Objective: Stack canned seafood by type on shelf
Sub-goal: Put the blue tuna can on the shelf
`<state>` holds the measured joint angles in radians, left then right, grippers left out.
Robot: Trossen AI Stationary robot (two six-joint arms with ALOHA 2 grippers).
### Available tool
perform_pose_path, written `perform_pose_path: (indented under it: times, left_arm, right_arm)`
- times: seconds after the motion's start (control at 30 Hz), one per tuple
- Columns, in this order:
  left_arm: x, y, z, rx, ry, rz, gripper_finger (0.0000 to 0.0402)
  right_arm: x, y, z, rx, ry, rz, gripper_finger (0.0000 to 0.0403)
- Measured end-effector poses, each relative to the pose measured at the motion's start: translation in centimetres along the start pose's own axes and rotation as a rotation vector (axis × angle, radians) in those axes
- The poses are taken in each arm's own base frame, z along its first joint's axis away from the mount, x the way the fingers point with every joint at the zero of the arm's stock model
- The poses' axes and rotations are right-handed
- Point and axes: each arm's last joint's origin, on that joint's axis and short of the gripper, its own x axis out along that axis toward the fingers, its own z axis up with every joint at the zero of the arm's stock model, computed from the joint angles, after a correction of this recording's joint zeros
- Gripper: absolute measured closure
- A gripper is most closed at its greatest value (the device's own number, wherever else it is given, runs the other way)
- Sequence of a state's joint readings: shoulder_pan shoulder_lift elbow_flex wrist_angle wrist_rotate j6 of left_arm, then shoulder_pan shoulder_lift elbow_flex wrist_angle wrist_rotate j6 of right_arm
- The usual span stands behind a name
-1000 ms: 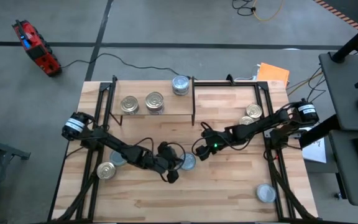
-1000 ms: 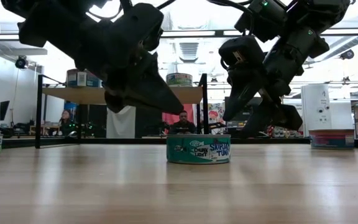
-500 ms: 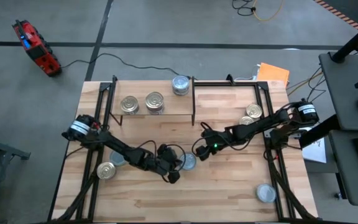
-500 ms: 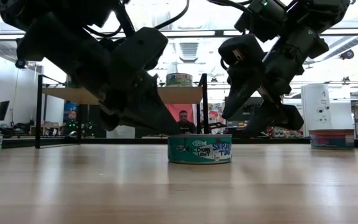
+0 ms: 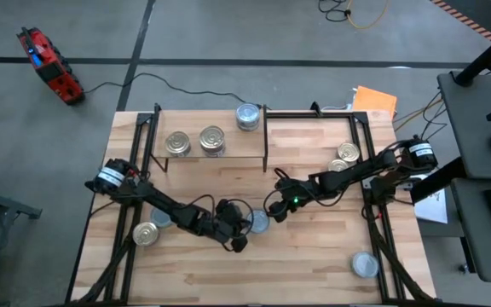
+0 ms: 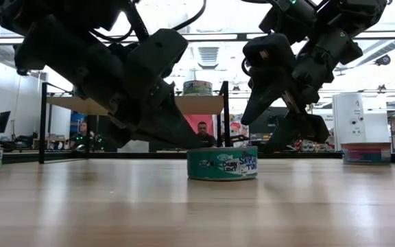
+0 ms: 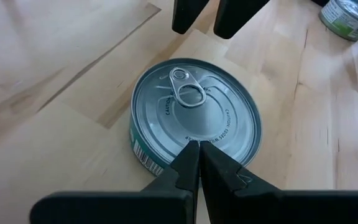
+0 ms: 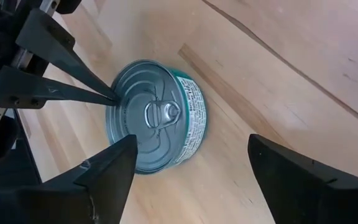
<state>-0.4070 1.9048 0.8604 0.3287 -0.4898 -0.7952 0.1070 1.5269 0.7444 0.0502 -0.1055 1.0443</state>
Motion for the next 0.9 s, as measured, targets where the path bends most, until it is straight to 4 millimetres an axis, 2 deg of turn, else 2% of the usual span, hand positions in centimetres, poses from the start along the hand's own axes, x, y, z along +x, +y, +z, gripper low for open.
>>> perform_pose_path:
  times: [0.43, 0.63, 0.9]
  left_arm:
    - [0.1, 0.6, -1.3, 0.017, 0.046, 0.048, 0.0401]
    - [0.0, 0.3, -0.9, -0.013, 0.027, 0.036, 0.0401]
    - [0.0, -0.3, -0.3, -0.039, 0.003, 0.018, 0.0401]
  right_arm:
    - [0.0, 0.5, -0.2, -0.008, -0.009, 0.037, 0.0112]
    - [0.0, 0.7, -0.2, -0.014, -0.017, 0.051, 0.0098]
    - [-0.1, 2.2, -0.4, -0.009, -0.005, 0.129, 0.008]
